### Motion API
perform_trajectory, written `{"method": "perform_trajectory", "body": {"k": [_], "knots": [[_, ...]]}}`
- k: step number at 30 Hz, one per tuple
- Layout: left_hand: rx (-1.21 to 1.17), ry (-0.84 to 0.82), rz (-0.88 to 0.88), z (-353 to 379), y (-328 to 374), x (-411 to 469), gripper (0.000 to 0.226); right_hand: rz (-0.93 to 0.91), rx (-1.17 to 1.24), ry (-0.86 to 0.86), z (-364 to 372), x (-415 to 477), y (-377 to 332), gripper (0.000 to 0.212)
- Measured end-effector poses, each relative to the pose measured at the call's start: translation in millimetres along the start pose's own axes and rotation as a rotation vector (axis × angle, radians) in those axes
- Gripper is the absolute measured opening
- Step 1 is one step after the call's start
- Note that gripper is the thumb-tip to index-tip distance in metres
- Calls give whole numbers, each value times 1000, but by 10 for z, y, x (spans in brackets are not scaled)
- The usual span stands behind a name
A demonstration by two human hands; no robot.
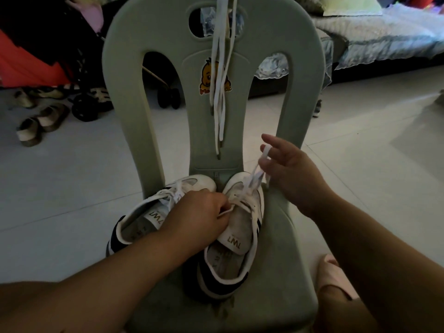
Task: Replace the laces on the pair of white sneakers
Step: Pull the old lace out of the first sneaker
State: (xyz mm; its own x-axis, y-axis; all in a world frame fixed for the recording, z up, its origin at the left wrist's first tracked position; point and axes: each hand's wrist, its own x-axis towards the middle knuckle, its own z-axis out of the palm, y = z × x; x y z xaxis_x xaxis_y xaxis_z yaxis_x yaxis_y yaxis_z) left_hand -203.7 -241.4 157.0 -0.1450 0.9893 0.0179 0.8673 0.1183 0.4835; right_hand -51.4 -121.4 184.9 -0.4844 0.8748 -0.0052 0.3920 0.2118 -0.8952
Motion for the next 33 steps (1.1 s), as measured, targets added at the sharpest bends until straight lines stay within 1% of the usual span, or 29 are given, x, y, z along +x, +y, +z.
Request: {"method": "perform_trajectory", "body": {"k": [2, 3, 4, 5, 6, 8, 9, 10, 13, 15, 17, 19, 23, 24, 25, 26, 27, 29, 30, 33], "knots": [[-2, 31, 28, 14, -2, -14, 19, -60, -505, 55, -15, 6, 56, 45], [1, 51, 46, 18, -6, -23, 19, -113, -688, 71, -11, 1, 92, 41], [1, 63, 63, 21, -8, -27, 20, -167, -764, 59, 7, -13, 113, 37], [-1, 77, 88, 26, -17, -32, 20, -204, -759, 3, 40, -36, 114, 32], [5, 85, 116, 32, -20, -35, 20, -230, -701, -85, 86, -69, 93, 28], [30, 94, 180, 44, -18, -45, 18, -273, -646, -296, 192, -127, 57, 20], [59, 88, 215, 54, -24, -42, 17, -304, -660, -358, 236, -135, 56, 19], [86, 86, 247, 66, -39, -44, 18, -314, -674, -381, 267, -136, 62, 20], [137, 97, 280, 106, -80, -56, 27, -264, -765, -405, 315, -128, 109, 22], [120, 94, 255, 114, -51, -72, 25, -240, -799, -394, 341, -149, 123, 20], [121, 68, 170, 118, -55, -59, 18, -205, -724, -361, 327, -166, 107, 15], [146, 23, 103, 122, -79, -54, 16, -142, -615, -292, 271, -148, 102, 14], [151, -26, 94, 135, -79, -57, 13, 6, -427, -115, 173, -85, 166, 8], [149, -28, 87, 133, -70, -63, 12, 61, -388, -74, 166, -81, 186, 10], [152, -23, 83, 134, -65, -65, 11, 110, -375, -53, 165, -83, 201, 18], [152, -18, 81, 138, -60, -63, 11, 146, -400, -52, 163, -88, 208, 24], [143, -14, 76, 143, -59, -60, 10, 165, -476, -75, 161, -82, 210, 25], [125, -18, 54, 145, -47, -46, 6, 195, -664, -157, 143, -80, 209, 16], [116, -18, 42, 151, -41, -33, 7, 225, -719, -208, 128, -87, 194, 17], [88, -23, -23, 149, -22, 19, 18, 295, -789, -362, 72, -113, 115, 25]]}}
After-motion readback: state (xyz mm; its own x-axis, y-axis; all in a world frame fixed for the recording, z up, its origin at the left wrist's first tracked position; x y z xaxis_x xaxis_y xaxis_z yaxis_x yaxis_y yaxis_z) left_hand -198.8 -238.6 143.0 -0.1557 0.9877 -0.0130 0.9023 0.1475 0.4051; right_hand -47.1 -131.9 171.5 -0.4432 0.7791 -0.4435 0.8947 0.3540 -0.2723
